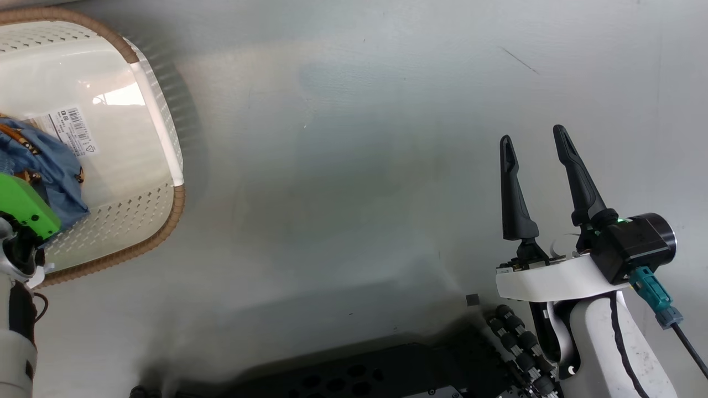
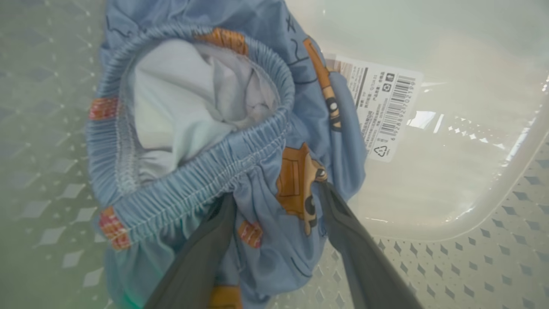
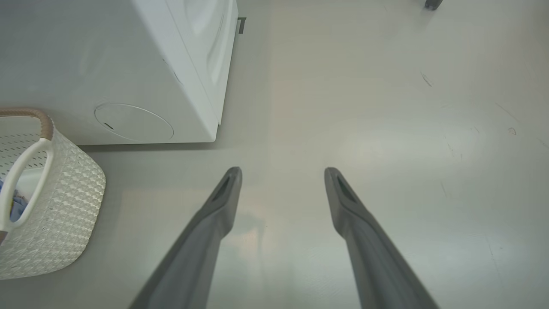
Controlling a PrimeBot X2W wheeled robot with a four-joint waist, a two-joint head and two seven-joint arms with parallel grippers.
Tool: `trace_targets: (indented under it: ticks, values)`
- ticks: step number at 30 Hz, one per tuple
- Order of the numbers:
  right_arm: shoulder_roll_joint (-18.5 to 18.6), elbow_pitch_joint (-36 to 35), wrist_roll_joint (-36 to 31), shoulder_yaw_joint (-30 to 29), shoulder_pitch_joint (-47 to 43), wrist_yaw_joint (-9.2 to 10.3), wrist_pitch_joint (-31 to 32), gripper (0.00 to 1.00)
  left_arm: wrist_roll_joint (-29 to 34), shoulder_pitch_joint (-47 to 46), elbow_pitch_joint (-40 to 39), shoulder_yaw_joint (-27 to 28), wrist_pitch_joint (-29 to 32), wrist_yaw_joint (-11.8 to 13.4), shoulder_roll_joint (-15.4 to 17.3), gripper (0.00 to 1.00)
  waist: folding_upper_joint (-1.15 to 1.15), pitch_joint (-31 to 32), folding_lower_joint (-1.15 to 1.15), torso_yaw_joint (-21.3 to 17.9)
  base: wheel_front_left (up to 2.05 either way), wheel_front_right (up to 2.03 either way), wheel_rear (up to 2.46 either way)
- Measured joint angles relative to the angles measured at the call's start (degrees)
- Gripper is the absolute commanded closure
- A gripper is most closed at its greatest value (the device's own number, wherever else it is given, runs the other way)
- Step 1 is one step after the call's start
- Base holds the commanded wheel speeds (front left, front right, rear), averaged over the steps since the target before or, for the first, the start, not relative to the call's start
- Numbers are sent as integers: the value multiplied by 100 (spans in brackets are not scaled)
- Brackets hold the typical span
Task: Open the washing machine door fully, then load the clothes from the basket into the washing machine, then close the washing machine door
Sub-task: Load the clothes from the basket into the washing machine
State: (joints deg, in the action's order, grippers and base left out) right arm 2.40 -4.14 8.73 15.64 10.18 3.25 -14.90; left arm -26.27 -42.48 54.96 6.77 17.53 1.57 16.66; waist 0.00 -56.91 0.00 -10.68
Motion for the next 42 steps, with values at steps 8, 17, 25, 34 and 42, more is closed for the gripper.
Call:
trace_targets:
  ticks: [8,17,25,34,42]
  values:
    - [0,-52,-4,-13,-10,45,-1,0,15,-134,213,-65,-63,53,-98,0,0,-47,0,12,0,0,0]
    - [0,-111,-78,-45,-15,94,-1,0,40,-302,434,-87,-199,46,-66,0,0,-86,0,49,0,0,0]
    - [0,-136,-81,-32,-15,94,-1,0,49,-423,713,-116,-366,-66,47,53,0,-116,0,57,0,0,0]
    - [0,-142,-131,-41,-15,97,-1,0,47,-550,942,-92,-601,-191,71,100,0,-116,0,42,0,0,0]
    - [0,-119,-92,-8,136,92,-1,0,-2,-591,1037,-57,-1050,-512,1,100,0,-56,0,39,0,0,0]
